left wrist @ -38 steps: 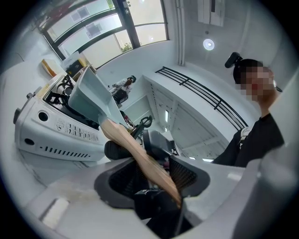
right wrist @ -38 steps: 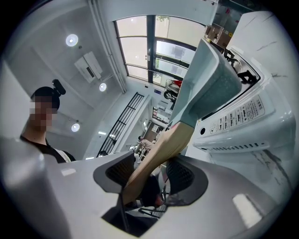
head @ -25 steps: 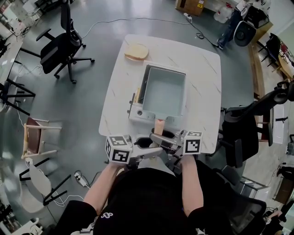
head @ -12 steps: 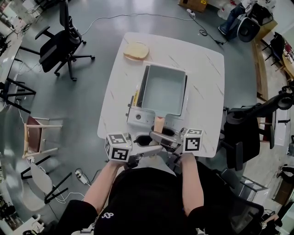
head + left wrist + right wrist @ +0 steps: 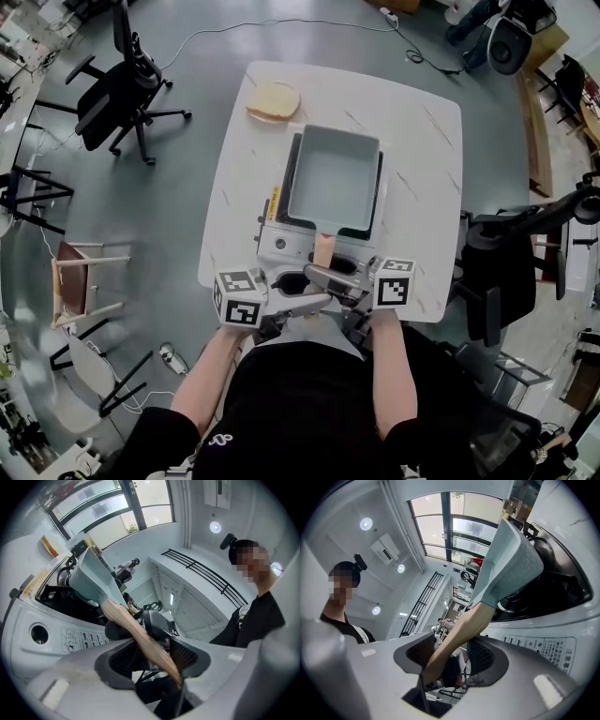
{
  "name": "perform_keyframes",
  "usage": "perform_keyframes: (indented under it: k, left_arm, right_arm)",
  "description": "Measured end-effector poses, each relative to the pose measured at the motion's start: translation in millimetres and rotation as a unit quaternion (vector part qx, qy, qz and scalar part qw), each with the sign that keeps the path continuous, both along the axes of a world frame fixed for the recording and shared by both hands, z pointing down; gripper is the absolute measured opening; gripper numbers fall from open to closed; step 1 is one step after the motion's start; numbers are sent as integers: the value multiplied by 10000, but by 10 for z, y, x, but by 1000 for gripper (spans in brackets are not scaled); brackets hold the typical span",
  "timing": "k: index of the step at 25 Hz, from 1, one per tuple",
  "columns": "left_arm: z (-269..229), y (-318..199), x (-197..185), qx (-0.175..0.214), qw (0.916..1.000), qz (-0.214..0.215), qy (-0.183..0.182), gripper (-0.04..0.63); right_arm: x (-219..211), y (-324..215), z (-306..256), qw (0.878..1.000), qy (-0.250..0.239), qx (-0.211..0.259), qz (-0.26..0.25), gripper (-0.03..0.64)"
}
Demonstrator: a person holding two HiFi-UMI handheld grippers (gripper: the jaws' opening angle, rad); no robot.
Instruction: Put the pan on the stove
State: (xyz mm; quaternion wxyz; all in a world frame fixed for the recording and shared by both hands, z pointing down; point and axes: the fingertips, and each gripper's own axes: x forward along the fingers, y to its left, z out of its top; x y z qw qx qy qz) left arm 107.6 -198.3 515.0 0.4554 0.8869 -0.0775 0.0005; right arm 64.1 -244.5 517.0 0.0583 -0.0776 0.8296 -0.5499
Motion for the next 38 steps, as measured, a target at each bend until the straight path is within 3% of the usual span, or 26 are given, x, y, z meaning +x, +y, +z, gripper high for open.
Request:
perform_keyframes:
  k: [19,29,35,38]
  left_arm:
    - [151,-106,-48,-121,9999,51,-19,224]
    - [203,-111,-85,-210,9996,199,60,224]
    - [193,-123,-116,-210,9993,312,-29,224]
    - [182,-123,-145,-240,9992,323,25,230]
  right_arm:
    - [-48,-111,151,9999,-53,-81,115,218]
    - [-67,-150,197,9985,-12,-185,512,213]
    - [-40,-191,201,9965,131,-163,809,224]
    - [-10,-206,201,9950,154,-186,968,282]
